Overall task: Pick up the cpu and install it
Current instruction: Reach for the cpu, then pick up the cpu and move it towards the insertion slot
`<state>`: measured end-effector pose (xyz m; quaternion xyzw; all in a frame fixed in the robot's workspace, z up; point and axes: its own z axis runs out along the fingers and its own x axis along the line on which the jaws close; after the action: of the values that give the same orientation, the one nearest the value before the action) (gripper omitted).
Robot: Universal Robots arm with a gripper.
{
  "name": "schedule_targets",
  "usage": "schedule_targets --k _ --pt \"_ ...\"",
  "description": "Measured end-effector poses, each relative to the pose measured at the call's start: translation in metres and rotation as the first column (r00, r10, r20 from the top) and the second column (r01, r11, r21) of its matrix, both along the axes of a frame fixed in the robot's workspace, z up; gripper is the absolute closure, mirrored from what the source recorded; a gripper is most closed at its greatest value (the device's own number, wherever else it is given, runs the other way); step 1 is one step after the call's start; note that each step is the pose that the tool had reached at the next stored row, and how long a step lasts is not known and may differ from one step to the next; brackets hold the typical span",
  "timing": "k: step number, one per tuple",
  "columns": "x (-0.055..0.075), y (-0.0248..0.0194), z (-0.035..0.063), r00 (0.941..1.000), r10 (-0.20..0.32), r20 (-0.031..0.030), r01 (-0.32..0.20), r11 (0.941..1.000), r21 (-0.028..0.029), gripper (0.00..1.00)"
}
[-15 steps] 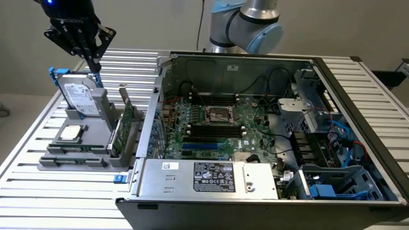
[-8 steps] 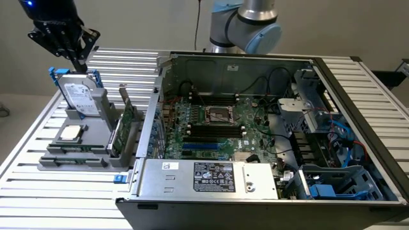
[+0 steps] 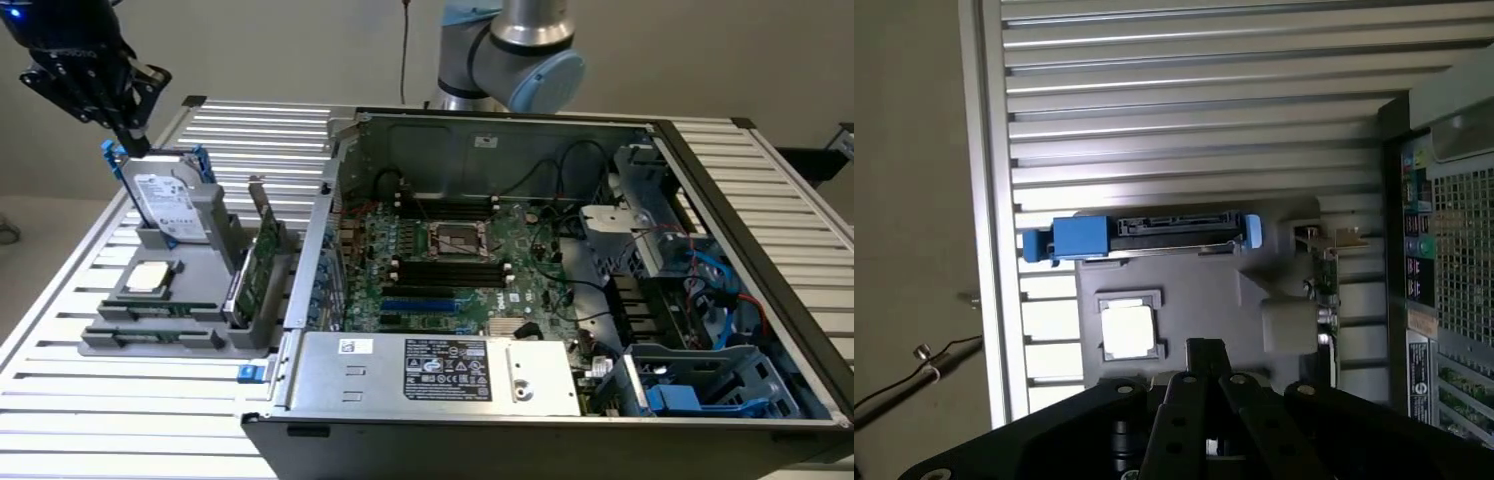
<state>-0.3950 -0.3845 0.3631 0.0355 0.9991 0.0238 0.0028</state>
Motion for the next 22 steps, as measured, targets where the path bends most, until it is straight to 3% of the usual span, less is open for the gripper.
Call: schedule_targets --k 8,22 --pt "-0.036 0.0001 -0.0049 1.0000 0.000 0.0002 0.000 1.0000 0.0005 0.89" --pt "-0.036 0.0001 -0.0049 1.0000 0.000 0.0002 0.000 1.0000 0.0005 0.89"
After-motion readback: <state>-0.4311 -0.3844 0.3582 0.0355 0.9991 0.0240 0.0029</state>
